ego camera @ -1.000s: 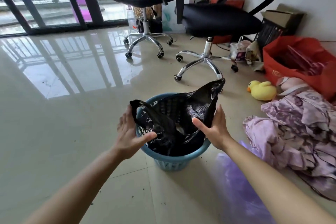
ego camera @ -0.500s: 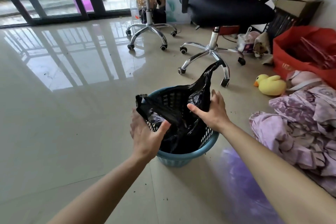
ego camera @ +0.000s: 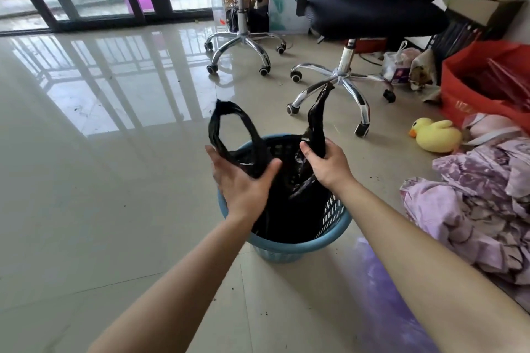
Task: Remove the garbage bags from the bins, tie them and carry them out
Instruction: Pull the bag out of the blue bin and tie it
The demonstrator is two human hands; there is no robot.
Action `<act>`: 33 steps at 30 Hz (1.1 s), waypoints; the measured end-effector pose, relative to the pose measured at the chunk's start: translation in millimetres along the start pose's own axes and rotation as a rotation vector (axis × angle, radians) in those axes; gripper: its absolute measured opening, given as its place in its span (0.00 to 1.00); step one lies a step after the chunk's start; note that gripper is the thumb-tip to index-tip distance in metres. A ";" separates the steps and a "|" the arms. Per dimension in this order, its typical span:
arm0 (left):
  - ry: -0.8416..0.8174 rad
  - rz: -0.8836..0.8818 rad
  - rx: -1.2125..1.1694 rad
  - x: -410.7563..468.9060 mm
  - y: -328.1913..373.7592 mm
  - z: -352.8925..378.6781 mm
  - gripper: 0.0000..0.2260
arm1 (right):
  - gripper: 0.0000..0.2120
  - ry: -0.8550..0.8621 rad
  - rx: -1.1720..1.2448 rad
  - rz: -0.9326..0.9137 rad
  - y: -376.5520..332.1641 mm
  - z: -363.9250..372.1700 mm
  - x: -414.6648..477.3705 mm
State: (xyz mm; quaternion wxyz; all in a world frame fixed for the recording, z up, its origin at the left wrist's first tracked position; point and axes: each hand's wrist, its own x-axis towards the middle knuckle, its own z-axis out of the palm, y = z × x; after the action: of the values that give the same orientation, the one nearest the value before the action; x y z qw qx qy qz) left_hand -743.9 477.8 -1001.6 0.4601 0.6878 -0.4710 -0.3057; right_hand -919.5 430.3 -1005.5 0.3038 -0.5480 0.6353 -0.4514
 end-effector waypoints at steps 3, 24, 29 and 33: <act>-0.050 -0.114 -0.127 39.8 7.8 -1.7 0.25 | 0.09 0.010 0.164 0.098 -6.0 3.1 -0.2; 0.269 0.249 -0.758 86.9 194.9 -284.8 0.15 | 0.14 -0.106 0.580 -0.244 -361.5 67.1 15.6; 0.278 0.106 -0.713 80.8 96.6 -295.0 0.04 | 0.23 -0.228 0.433 -0.225 -305.4 135.5 -49.3; 0.201 -0.172 -0.555 56.0 -29.5 -274.5 0.10 | 0.08 -0.481 0.092 -0.134 -189.1 190.1 -95.3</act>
State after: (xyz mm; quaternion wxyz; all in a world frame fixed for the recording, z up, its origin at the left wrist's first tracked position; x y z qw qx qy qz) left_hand -478.0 524.4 -921.1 0.6470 0.6000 -0.2618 -0.3911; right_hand -651.7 478.6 -922.0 0.4401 -0.6662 0.4857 -0.3557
